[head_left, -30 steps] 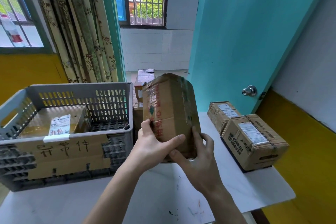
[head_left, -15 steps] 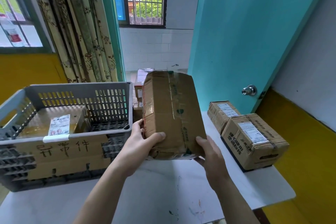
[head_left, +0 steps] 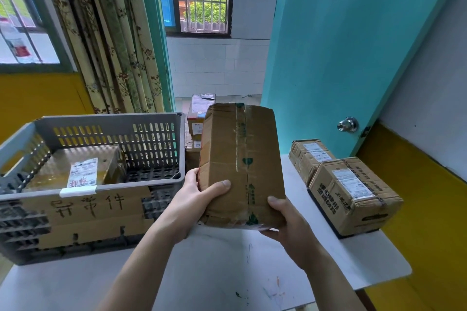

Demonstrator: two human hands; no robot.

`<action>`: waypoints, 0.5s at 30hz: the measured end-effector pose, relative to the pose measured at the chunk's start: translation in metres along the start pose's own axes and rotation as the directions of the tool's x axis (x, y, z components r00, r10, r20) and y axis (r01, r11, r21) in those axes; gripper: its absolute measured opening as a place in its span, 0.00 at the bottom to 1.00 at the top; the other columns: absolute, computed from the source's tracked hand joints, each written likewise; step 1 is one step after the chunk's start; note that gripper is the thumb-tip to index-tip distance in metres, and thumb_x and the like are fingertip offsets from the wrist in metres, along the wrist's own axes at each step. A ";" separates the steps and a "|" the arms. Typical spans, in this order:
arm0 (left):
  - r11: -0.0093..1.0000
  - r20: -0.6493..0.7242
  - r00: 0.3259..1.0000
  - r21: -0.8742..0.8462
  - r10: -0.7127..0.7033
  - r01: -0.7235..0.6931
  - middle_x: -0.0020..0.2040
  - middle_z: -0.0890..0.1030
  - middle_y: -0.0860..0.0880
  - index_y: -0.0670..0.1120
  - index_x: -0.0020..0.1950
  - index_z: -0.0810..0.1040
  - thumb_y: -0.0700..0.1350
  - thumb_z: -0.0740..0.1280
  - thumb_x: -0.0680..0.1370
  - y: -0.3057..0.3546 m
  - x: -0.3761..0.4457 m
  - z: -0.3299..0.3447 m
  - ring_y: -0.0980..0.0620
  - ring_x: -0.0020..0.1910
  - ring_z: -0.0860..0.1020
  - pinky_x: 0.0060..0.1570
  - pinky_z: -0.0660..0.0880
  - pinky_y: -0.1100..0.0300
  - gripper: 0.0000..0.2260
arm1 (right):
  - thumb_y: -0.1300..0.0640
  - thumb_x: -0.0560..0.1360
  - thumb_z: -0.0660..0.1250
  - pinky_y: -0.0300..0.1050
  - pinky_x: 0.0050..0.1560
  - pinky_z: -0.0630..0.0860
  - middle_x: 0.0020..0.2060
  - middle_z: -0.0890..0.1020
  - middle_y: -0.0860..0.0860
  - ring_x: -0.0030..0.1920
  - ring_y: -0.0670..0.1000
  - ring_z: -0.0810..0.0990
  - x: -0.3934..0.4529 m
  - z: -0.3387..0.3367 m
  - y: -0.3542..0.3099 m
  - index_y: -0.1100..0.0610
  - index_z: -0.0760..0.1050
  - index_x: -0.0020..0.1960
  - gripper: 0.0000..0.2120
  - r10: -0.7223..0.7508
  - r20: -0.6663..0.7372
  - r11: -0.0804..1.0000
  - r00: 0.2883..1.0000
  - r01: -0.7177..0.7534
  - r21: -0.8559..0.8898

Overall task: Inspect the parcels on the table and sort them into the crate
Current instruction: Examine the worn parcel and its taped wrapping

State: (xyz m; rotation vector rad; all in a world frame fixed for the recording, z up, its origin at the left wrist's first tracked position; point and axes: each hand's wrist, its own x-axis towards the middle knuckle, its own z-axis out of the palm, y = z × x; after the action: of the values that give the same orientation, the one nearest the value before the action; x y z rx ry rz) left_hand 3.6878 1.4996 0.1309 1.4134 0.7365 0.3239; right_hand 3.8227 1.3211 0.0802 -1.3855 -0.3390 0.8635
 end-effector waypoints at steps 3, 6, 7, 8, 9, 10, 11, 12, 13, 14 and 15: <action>1.000 0.039 0.999 -0.007 -0.004 0.004 0.59 0.84 0.46 0.54 0.72 0.68 0.53 0.80 0.70 -0.002 -0.002 -0.002 0.48 0.52 0.87 0.51 0.84 0.50 0.34 | 0.41 0.71 0.69 0.55 0.56 0.81 0.61 0.83 0.56 0.61 0.59 0.82 0.003 -0.002 -0.010 0.51 0.74 0.69 0.29 0.041 0.078 0.999 0.996 -0.040 -0.015; 1.000 0.053 0.999 0.009 -0.014 0.013 0.59 0.83 0.47 0.56 0.72 0.67 0.54 0.79 0.69 -0.007 -0.004 0.000 0.47 0.53 0.86 0.54 0.84 0.47 0.35 | 0.43 0.70 0.69 0.54 0.47 0.82 0.58 0.84 0.58 0.58 0.61 0.83 0.003 -0.001 -0.013 0.53 0.75 0.67 0.28 0.012 0.043 1.000 0.999 -0.013 0.007; 1.000 0.059 0.998 0.005 -0.021 0.021 0.60 0.83 0.47 0.56 0.72 0.67 0.54 0.79 0.70 -0.008 -0.005 0.000 0.47 0.54 0.86 0.54 0.84 0.47 0.35 | 0.43 0.70 0.70 0.53 0.45 0.82 0.58 0.84 0.58 0.57 0.60 0.83 0.002 0.000 -0.013 0.52 0.76 0.67 0.27 0.002 0.019 1.000 1.000 -0.002 0.008; 1.000 0.069 0.997 -0.004 -0.031 0.031 0.60 0.83 0.47 0.56 0.73 0.66 0.54 0.79 0.71 -0.009 -0.004 0.000 0.47 0.54 0.86 0.54 0.84 0.48 0.35 | 0.43 0.68 0.71 0.53 0.45 0.82 0.58 0.83 0.57 0.57 0.60 0.84 0.001 0.000 -0.011 0.51 0.76 0.66 0.28 -0.001 0.001 1.000 1.000 0.001 0.007; 0.999 0.079 0.996 -0.016 -0.042 0.044 0.60 0.83 0.47 0.55 0.73 0.66 0.56 0.78 0.72 -0.008 -0.002 -0.001 0.48 0.53 0.86 0.53 0.84 0.49 0.34 | 0.42 0.67 0.72 0.54 0.47 0.83 0.59 0.83 0.56 0.57 0.60 0.83 0.001 0.000 -0.010 0.50 0.76 0.66 0.29 0.001 -0.006 1.000 1.000 -0.001 0.003; 0.998 0.081 0.995 -0.036 -0.057 0.060 0.61 0.83 0.47 0.55 0.73 0.66 0.57 0.77 0.73 -0.007 0.000 -0.001 0.48 0.53 0.87 0.52 0.84 0.49 0.33 | 0.41 0.65 0.73 0.57 0.49 0.83 0.59 0.83 0.55 0.58 0.60 0.83 0.001 0.001 -0.009 0.49 0.75 0.67 0.31 0.004 -0.005 1.000 1.000 -0.004 -0.006; 0.995 0.074 0.995 -0.062 -0.073 0.078 0.60 0.84 0.46 0.54 0.72 0.66 0.59 0.76 0.74 -0.004 0.001 -0.002 0.48 0.53 0.87 0.51 0.84 0.49 0.31 | 0.40 0.64 0.73 0.59 0.52 0.83 0.59 0.83 0.55 0.58 0.59 0.83 0.001 0.001 -0.008 0.48 0.75 0.67 0.33 0.006 0.002 1.000 1.000 -0.006 -0.020; 0.993 0.064 0.995 -0.086 -0.080 0.086 0.60 0.84 0.46 0.55 0.71 0.66 0.61 0.75 0.72 -0.002 0.003 -0.002 0.48 0.53 0.87 0.51 0.84 0.48 0.32 | 0.40 0.63 0.73 0.62 0.54 0.83 0.59 0.83 0.54 0.58 0.59 0.83 0.001 0.001 -0.008 0.47 0.75 0.67 0.33 0.002 0.013 0.999 1.000 -0.001 -0.036; 0.992 0.056 0.996 -0.097 -0.076 0.081 0.60 0.84 0.46 0.55 0.71 0.66 0.62 0.76 0.69 -0.002 0.004 -0.004 0.47 0.53 0.87 0.53 0.84 0.47 0.35 | 0.41 0.65 0.73 0.64 0.57 0.82 0.59 0.83 0.53 0.58 0.58 0.83 0.001 0.001 -0.009 0.46 0.74 0.67 0.31 -0.005 0.028 0.999 1.000 0.007 -0.049; 0.993 0.048 0.997 -0.097 -0.062 0.066 0.59 0.85 0.46 0.55 0.71 0.67 0.62 0.78 0.67 -0.003 0.007 -0.006 0.46 0.53 0.87 0.54 0.84 0.45 0.37 | 0.42 0.67 0.72 0.65 0.58 0.81 0.59 0.84 0.53 0.58 0.58 0.84 0.001 0.002 -0.010 0.45 0.74 0.67 0.29 -0.011 0.040 0.998 0.999 0.013 -0.060; 0.994 0.041 0.998 -0.094 -0.050 0.054 0.59 0.85 0.46 0.55 0.71 0.68 0.62 0.80 0.66 -0.004 0.008 -0.008 0.46 0.53 0.87 0.54 0.84 0.44 0.38 | 0.43 0.69 0.71 0.65 0.59 0.80 0.59 0.84 0.52 0.59 0.57 0.84 0.000 0.003 -0.012 0.44 0.74 0.67 0.27 -0.011 0.054 0.997 0.998 0.014 -0.069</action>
State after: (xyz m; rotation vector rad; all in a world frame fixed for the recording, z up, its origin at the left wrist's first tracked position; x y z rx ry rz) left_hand 3.6880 1.5099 0.1254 1.3048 0.7162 0.2870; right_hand 3.8246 1.3239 0.0921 -1.4248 -0.4224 0.8870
